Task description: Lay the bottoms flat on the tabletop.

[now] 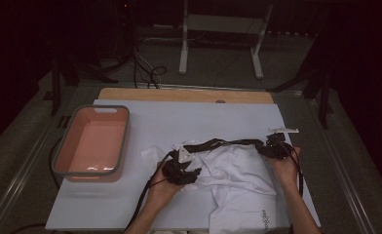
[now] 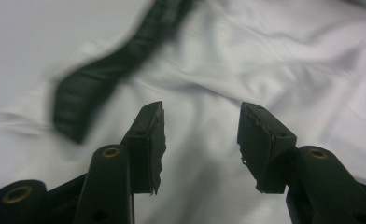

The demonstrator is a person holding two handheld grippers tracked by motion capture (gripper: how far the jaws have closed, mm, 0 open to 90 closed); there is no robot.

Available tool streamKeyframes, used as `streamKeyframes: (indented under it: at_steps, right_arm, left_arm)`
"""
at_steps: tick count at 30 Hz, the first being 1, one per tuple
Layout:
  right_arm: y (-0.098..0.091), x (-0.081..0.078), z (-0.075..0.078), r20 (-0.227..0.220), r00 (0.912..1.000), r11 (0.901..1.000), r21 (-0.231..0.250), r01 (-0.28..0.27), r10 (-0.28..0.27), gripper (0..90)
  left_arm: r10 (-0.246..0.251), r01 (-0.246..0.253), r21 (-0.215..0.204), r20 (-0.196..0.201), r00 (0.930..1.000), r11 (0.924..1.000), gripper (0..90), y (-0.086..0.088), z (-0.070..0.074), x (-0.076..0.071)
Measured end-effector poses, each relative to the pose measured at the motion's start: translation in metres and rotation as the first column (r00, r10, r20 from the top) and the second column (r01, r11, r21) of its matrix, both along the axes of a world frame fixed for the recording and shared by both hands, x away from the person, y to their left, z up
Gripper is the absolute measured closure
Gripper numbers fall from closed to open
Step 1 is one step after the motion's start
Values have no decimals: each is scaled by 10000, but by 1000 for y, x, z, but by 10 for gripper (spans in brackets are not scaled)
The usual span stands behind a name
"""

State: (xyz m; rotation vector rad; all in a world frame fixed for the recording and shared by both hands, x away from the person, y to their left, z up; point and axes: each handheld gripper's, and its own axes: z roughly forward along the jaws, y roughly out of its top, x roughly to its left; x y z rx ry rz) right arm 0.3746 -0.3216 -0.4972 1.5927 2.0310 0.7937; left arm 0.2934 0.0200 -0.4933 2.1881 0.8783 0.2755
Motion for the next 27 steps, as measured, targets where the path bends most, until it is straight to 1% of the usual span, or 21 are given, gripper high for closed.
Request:
streamKeyframes:
  at_steps: [1, 2, 3, 4, 5, 6, 7, 9, 10, 12, 14, 15, 16, 17, 18, 20, 22, 24, 26, 27]
  right_arm:
    - [1, -1, 1, -71, 10000, 10000, 32, -69, 69, 478]
    - [2, -2, 1, -34, 9999, 9999, 9, -143, 143, 474]
    - [3, -3, 2, -45, 9998, 9998, 10, -214, 214, 472]
    - [3, -3, 2, -45, 9998, 9998, 10, -214, 214, 472]
    - [3, -5, 3, -76, 9995, 9995, 29, -320, 320, 468]
    - [5, -9, 5, -60, 9991, 9991, 29, -418, 418, 462]
    - [6, -11, 6, -54, 9989, 9989, 21, -462, 462, 460]
    - [7, -17, 8, 44, 9977, 9977, -24, -672, 672, 458]
    - [8, -20, 8, 27, 9975, 9975, -52, -704, 705, 455]
    - [7, -28, 9, 18, 9962, 9962, 65, -867, 867, 452]
    - [6, -36, 9, -27, 9954, 9953, 152, -958, 958, 447]
    - [6, -40, 9, -93, 9944, 9942, 225, -1050, 1052, 447]
    - [5, -45, 9, -183, 9941, 9937, 351, -1066, 1073, 448]
    - [4, -50, 9, -292, 9934, 9931, 425, -1092, 1105, 448]
    - [3, -56, 8, -399, 9922, 9921, 473, -1160, 1179, 451]
    - [3, -66, 7, -577, 9900, 9911, 405, -1267, 1289, 453]
    - [4, -76, 7, -707, 9886, 9911, 169, -1319, 1328, 462]
    - [4, -83, 5, -839, 9851, 9886, 11, -1505, 1501, 465]
    - [5, -90, 3, -930, 9839, 9879, -133, -1546, 1528, 466]
    - [5, -93, 2, -969, 9834, 9877, -142, -1557, 1536, 466]
  left_arm:
    - [-170, 171, 28, -67, 9998, 9999, 505, -3, -2, -3]
    - [-287, 288, 62, -83, 9996, 9996, 490, -6, -5, -5]
    - [-411, 412, 124, -40, 9991, 9991, 458, -9, -7, -8]
    - [-411, 412, 124, -40, 9991, 9991, 395, -9, -7, -8]
    - [-407, 401, 488, 100, 9991, 9980, 395, -12, -12, -11]
    - [-380, 377, 590, 44, 9993, 9975, 322, -13, -14, -11]
    - [-341, 342, 613, -32, 9994, 9975, 298, -12, -15, -11]
    - [-318, 328, 761, -144, 9994, 9966, 296, -11, -17, -10]
    - [-337, 351, 851, -168, 9993, 9958, 309, -11, -18, -10]
    - [-490, 522, 1021, -343, 9982, 9934, 390, -11, -19, -10]
    - [-501, 539, 1076, -377, 9980, 9927, 518, -10, -19, -11]
    - [-406, 449, 1122, -403, 9984, 9927, 610, -9, -18, -12]
    - [-398, 451, 1065, -515, 9979, 9933, 700, -7, -17, -11]
    - [-500, 571, 894, -799, 9955, 9944, 803, -5, -16, -11]
    - [-631, 711, 872, -913, 9938, 9937, 864, -3, -16, -11]
    - [-761, 840, 968, -828, 9937, 9918, 886, -3, -17, -16]
    - [-852, 928, 913, -839, 9928, 9915, 891, -4, -17, -21]
    - [-956, 1028, 930, -789, 9923, 9903, 893, -5, -16, -24]
    - [-943, 1001, 937, -648, 9934, 9906, 890, -3, -15, -26]
    - [-887, 938, 829, -629, 9941, 9921, 887, -1, -15, -27]
